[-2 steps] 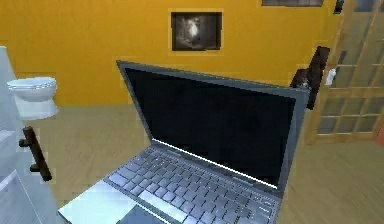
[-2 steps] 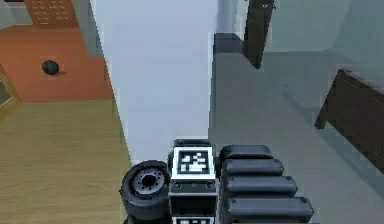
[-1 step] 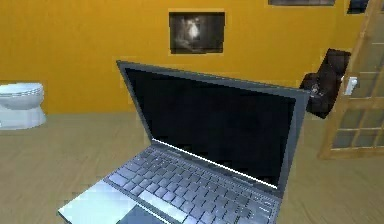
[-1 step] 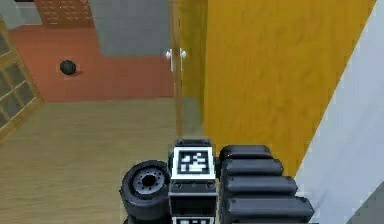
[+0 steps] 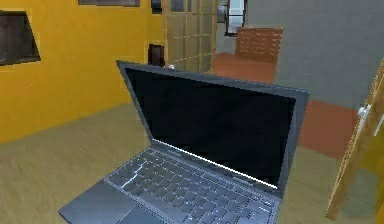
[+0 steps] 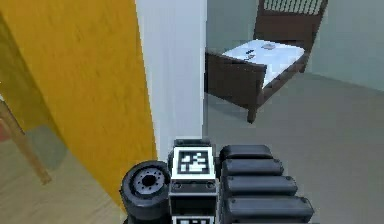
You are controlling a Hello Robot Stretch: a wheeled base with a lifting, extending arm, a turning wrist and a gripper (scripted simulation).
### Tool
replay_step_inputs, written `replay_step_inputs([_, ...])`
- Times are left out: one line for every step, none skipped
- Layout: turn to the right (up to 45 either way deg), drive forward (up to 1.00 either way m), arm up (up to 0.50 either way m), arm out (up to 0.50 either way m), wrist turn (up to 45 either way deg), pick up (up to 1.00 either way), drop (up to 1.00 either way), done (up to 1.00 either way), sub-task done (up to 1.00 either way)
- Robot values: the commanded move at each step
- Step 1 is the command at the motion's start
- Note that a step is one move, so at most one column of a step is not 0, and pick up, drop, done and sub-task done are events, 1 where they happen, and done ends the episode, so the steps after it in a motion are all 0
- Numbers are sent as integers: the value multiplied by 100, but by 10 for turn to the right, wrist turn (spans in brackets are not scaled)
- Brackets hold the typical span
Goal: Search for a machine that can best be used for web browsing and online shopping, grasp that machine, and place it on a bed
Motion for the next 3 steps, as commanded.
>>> replay_step_inputs([120,0,0,0,0,0,0,0,0])
replay_step_inputs([0,100,0,0,0,0,0,0,0])
replay_step_inputs([0,100,0,0,0,0,0,0,0])
